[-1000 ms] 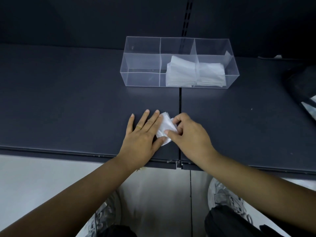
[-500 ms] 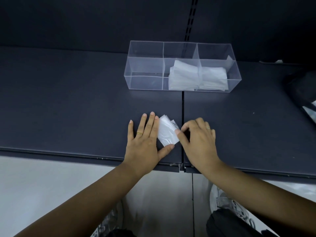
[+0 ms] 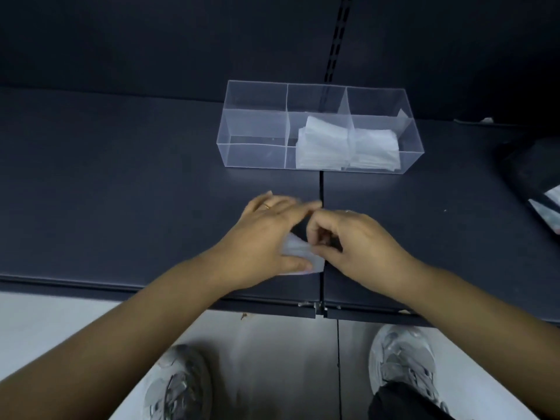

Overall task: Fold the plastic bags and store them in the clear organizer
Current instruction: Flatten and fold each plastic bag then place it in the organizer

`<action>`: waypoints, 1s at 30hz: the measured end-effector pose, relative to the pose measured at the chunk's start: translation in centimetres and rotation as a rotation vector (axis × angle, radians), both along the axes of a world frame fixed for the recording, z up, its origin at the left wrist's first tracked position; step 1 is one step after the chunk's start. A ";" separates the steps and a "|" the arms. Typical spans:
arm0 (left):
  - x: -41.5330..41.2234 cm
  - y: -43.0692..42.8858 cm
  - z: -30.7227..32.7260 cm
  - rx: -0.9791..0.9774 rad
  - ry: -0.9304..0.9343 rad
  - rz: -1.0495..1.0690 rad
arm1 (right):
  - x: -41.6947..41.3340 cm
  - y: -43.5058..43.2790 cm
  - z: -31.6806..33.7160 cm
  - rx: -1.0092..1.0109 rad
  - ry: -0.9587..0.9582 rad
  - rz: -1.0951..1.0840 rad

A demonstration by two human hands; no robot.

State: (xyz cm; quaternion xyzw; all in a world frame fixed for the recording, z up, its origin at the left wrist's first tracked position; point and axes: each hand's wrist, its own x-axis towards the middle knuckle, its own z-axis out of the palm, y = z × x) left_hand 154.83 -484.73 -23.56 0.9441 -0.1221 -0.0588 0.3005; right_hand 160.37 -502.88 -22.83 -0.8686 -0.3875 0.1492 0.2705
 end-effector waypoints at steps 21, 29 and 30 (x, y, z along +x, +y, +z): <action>6.7 2.1 -1.8 0.345 -0.156 0.359 | 18.3 -5.2 -1.6 0.085 -0.171 -0.684; 6.5 2.4 -3.2 0.433 -0.160 0.320 | 16.4 -3.9 -0.2 0.095 -0.380 -0.428; 6.5 2.3 -3.2 0.431 -0.157 0.321 | 15.8 -3.5 -0.4 0.028 -0.348 -0.336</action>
